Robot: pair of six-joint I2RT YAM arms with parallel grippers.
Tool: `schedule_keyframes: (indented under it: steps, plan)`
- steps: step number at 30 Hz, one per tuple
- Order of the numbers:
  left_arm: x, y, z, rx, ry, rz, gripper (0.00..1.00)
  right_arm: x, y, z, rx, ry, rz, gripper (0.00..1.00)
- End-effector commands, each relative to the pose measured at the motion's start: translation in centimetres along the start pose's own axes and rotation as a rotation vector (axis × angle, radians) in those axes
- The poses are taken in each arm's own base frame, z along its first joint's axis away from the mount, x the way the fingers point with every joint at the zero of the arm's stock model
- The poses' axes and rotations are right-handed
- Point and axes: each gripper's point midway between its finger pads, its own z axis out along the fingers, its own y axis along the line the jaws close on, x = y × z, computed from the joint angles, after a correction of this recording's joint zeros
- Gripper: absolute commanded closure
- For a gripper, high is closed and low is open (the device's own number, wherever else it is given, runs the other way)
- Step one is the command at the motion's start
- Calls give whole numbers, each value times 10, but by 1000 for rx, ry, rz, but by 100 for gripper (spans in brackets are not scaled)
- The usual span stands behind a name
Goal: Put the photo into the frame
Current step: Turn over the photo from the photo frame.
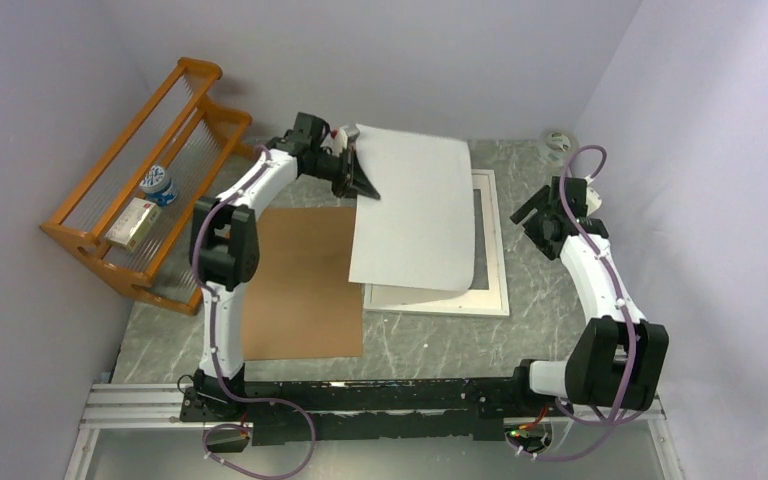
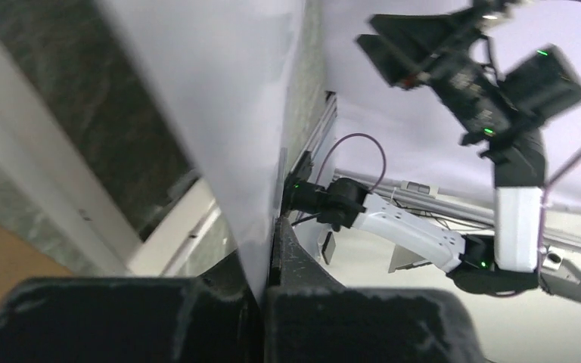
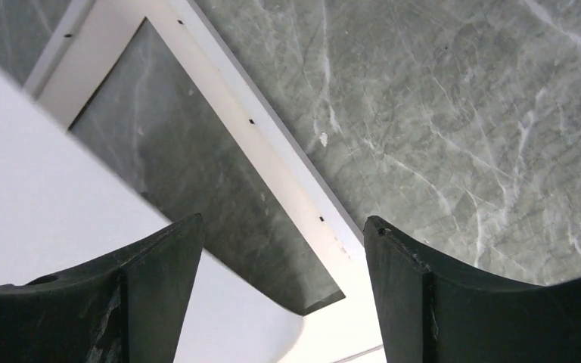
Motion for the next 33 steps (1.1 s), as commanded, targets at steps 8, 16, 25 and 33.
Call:
schedule_keyframes:
  steps: [8,16,25,33]
  plan:
    - [-6,82,9,-20,25,-44,86,9,-14,24,65,30,-8,20]
    - [0,112,22,-20,54,-104,66,28,-21,44,86,92,2,21]
    - [5,113,45,-1,92,-116,70,55,-27,63,85,182,8,23]
    - [6,115,66,-22,107,-132,68,72,-40,75,133,238,15,30]
